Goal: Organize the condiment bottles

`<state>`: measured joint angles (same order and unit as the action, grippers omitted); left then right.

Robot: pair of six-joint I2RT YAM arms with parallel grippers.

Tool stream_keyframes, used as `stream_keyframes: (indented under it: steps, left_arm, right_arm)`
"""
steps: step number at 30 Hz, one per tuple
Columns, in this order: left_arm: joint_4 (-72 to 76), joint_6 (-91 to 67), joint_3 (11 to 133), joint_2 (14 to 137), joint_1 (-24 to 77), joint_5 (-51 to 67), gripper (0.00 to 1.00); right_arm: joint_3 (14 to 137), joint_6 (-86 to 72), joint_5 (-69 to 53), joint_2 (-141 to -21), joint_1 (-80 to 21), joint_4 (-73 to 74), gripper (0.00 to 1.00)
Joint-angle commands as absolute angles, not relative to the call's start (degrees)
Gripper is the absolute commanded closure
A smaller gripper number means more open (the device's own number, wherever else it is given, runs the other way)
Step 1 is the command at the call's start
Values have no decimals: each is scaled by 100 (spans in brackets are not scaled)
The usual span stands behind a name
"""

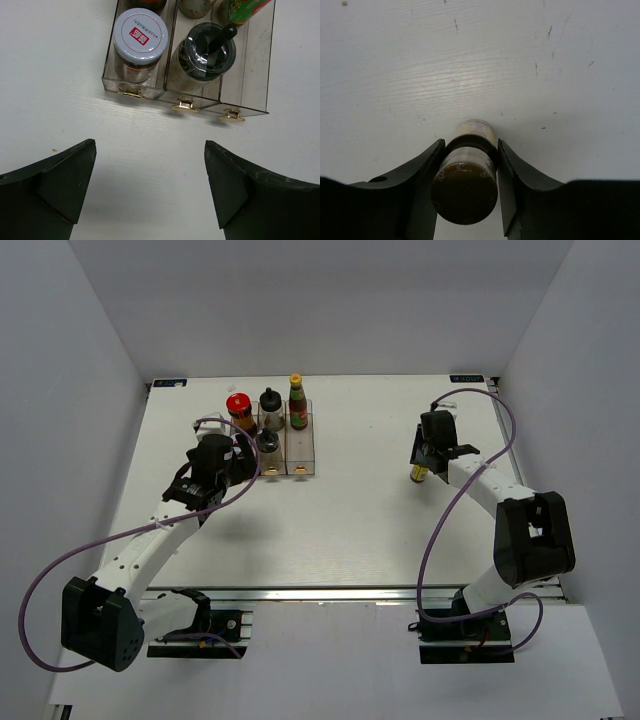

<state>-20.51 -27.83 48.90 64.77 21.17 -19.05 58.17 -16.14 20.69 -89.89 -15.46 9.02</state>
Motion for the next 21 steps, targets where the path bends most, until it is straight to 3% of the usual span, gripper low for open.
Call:
stream_keyframes:
  steps: [1, 8, 14, 21]
  left_arm:
    - [-1969, -2716, 4992, 6346, 2127, -1872, 2]
    - [-1969, -2716, 4992, 6284, 2127, -1854, 2]
    - [-1969, -2725, 4931, 6161, 2127, -1881, 2]
    - [-2021, -2751, 4913, 6082, 2127, -1916, 2]
  right_arm:
    - [5862, -1670, 2154, -9070, -1547, 888, 57]
    - [5810, -1547, 1741, -8711, -1556, 827, 80]
    - [6020, -1170, 1090, -8183, -1959, 624, 83]
    - [7109, -791, 888, -8525, -3206, 493, 85]
